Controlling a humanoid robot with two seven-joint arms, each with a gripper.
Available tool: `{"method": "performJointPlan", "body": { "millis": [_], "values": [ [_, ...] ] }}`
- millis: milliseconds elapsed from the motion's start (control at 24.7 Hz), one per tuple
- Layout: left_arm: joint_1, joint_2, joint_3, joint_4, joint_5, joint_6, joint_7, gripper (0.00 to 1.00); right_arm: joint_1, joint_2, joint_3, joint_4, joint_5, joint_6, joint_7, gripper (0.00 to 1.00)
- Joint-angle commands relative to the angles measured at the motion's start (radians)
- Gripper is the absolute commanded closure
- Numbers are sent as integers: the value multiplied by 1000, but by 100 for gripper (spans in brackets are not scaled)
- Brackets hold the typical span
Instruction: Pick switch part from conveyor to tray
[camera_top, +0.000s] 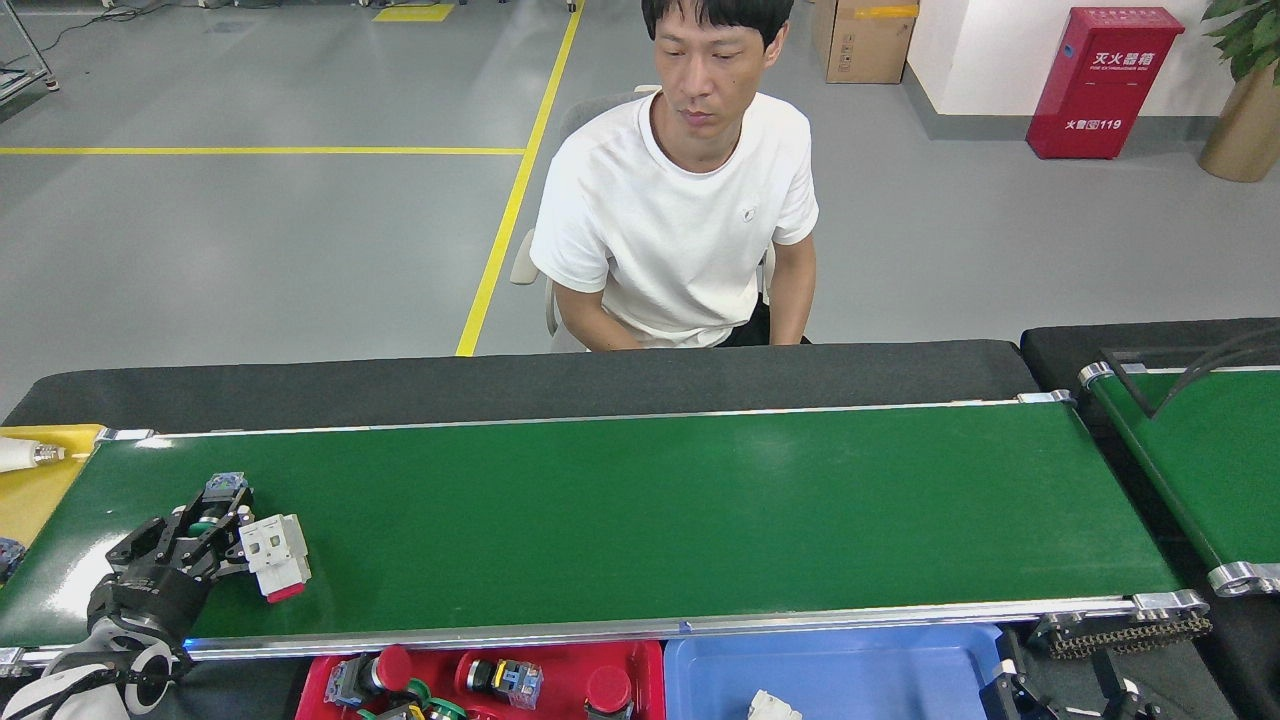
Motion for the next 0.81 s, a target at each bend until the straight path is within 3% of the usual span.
{"method": "performJointPlan", "body": {
  "millis": [0, 243, 445, 566, 769],
  "values": [
    [35, 3, -2, -83, 29, -12, -10, 99, -6, -8, -4, -9, -3, -4, -7, 0],
    [356, -23, -3, -527, 119, -15, -54, 98, -6, -10, -6, 0, -3, -4, -7, 0],
    [549, -109, -6, -842, 113, -81, -68, 97, -6, -12, -6, 6, -3, -4, -8, 0],
    [626, -152, -34, -925, 106, -171, -76, 97, -4, -15, -6, 14, -3, -4, -8, 0],
    [647, -126, -180, -925, 32, -224, -65, 95, 0, -25, -19, 17, -3, -4, -8, 0]
  ]
}}
